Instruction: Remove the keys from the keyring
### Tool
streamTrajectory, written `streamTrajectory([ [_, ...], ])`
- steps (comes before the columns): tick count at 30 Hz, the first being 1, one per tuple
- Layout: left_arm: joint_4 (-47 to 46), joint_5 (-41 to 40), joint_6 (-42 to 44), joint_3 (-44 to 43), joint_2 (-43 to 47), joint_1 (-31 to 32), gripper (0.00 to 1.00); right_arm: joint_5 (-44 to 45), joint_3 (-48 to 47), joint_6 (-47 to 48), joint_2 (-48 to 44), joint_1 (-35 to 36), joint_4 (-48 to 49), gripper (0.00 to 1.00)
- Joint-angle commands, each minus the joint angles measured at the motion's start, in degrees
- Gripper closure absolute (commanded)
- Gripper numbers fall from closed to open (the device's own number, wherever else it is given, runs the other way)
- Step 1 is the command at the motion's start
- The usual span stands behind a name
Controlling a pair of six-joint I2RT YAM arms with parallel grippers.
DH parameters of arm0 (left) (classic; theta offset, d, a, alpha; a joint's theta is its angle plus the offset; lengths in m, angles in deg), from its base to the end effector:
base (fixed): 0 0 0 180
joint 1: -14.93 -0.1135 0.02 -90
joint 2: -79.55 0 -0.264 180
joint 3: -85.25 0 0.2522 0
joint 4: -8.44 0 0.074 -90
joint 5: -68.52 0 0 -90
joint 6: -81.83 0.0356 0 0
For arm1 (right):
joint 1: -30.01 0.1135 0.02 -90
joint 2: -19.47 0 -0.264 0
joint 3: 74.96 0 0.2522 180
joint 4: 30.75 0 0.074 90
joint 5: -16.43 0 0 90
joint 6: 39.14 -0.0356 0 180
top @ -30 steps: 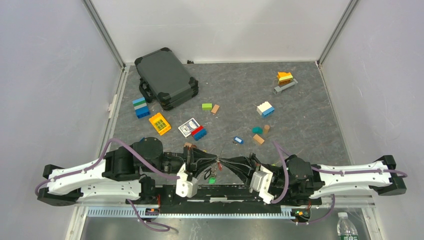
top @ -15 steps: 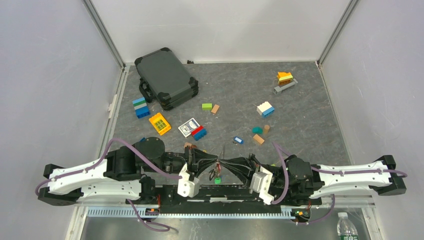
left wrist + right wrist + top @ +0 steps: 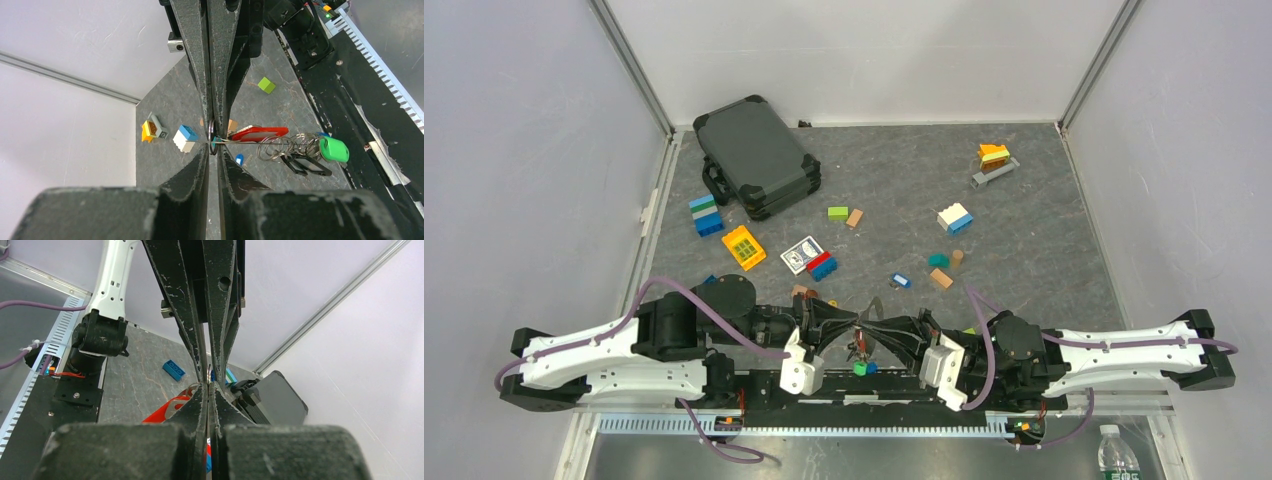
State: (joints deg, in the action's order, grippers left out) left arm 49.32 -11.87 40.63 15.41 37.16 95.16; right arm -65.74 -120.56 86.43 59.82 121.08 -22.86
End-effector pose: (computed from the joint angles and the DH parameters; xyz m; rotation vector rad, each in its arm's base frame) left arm 0.0204 -0.1537 0.3824 1.7051 0.6782 -0.5396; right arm 0.0016 0.1764 0.3323 -1.1756 0.7235 0.7237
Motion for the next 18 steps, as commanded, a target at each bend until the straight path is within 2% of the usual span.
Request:
streamTrajectory([
  [1,-3.2,2.6,-1.9,-2.4,-0.5,0.2,0.83,1.4,-0.8,0.6,-0.1,0.0,1.7,1.0],
  [18,-2.7,2.7,-1.8,-2.5,-0.1,0.2,0.82,4.1,-0.8,1.1,0.2,0.0,0.1,1.0],
])
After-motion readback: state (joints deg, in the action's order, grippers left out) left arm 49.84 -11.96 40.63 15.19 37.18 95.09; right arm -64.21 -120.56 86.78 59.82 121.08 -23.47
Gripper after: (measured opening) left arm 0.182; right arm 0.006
